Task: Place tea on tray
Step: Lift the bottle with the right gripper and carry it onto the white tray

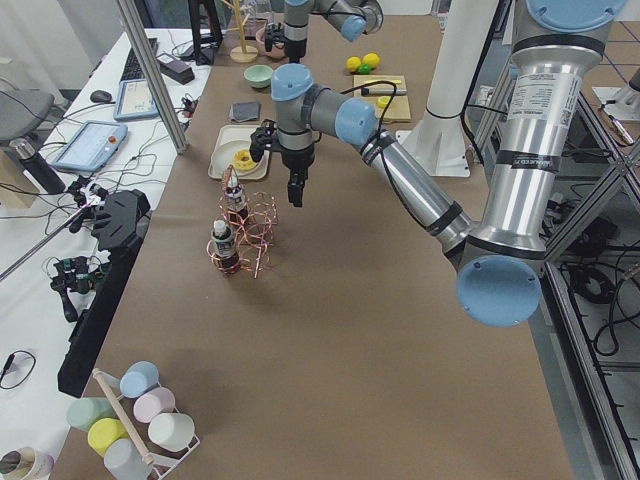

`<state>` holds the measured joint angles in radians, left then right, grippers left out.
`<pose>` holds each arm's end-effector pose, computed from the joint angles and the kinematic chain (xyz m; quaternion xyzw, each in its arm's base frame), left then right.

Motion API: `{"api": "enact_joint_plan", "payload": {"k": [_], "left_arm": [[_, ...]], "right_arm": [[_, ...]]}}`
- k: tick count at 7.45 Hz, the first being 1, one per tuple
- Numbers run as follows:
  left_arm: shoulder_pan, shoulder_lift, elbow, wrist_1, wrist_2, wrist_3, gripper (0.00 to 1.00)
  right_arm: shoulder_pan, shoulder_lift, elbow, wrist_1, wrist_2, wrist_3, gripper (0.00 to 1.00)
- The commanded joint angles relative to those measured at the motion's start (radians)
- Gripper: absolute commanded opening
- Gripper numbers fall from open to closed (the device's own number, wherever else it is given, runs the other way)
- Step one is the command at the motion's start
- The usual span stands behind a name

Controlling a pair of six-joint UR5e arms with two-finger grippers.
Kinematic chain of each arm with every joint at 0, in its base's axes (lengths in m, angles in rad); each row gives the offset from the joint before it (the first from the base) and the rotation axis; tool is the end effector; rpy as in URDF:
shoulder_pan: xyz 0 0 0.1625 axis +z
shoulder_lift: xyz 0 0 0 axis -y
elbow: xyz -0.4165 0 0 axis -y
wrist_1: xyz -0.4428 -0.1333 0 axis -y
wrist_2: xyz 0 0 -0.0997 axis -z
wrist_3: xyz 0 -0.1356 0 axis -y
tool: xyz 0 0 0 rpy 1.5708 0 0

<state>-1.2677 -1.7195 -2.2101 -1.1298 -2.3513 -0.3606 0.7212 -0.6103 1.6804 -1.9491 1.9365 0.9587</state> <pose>0.1132 -0.4890 0.3172 0.0289 0.4063 0.0395 0.9124 -0.4783 -0.5334 0.0467 0.0717 -0.3678 -0.0111 0.9271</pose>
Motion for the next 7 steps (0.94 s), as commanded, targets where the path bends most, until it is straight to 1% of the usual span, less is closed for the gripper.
{"api": "enact_joint_plan", "payload": {"k": [1,2,3,5,7], "left_arm": [[-0.077,0.104,-0.022,-0.010,0.003,0.053,0.96],[-0.097,0.118,-0.032,-0.010,0.001,0.060,0.96],[-0.098,0.129,-0.048,-0.010,0.000,0.057,0.96],[-0.099,0.130,-0.065,-0.008,0.000,0.055,0.96],[-0.098,0.150,-0.086,-0.010,0.000,0.055,0.96]], "right_arm": [[0.118,0.117,-0.395,0.272,0.065,-0.095,0.00],[0.153,0.127,-0.437,0.272,0.088,-0.150,0.00],[0.171,0.129,-0.473,0.275,0.088,-0.193,0.00],[0.170,0.138,-0.513,0.279,0.085,-0.201,0.00],[0.169,0.148,-0.559,0.356,0.090,-0.184,0.00]]}}
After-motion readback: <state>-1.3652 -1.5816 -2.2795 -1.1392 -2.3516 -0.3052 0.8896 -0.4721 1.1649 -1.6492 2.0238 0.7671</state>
